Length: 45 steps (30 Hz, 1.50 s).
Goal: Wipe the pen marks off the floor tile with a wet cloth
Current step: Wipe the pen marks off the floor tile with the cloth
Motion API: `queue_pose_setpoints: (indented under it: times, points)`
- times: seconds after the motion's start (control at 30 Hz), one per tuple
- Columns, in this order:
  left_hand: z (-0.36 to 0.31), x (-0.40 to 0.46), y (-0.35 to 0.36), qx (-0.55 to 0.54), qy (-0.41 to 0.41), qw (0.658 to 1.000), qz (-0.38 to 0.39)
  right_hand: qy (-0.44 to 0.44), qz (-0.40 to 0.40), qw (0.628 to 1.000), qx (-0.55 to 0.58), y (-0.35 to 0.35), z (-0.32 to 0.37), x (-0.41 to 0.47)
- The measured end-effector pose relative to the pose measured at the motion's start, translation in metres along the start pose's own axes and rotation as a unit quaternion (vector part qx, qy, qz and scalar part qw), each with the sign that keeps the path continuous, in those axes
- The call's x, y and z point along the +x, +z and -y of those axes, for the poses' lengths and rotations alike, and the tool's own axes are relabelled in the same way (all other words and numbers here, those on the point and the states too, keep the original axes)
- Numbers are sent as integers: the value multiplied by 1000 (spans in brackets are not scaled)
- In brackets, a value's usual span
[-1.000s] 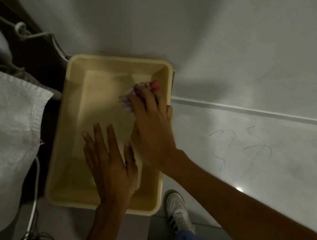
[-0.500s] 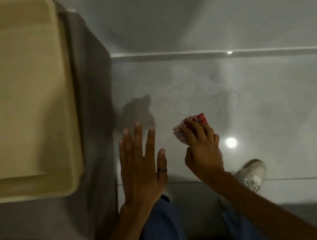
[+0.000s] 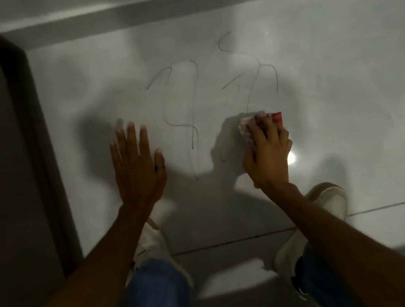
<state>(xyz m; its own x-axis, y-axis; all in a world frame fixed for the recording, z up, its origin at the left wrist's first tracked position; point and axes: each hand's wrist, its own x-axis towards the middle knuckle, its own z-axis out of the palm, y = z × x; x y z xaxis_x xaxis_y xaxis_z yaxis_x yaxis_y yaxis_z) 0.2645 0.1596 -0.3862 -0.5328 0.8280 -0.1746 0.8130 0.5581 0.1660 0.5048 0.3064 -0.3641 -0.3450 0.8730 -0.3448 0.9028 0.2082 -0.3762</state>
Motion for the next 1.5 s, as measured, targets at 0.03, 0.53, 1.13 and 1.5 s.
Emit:
queue_pose_setpoints:
  times: [0.03, 0.53, 1.13, 1.5]
  points:
    - [4, 7, 13, 8, -9, 1000, -15, -5, -16, 1000, -5, 8, -8, 8]
    - [18, 35, 89, 11, -92, 990, -105, -100, -33, 982, -157, 5, -56, 153]
    - [19, 36, 93, 21, -90, 989, -113, -153, -17, 977, -147, 17, -12, 184]
    - [21, 37, 94, 6, -93, 989, -111, -463, 114, 858, -192, 72, -95, -5]
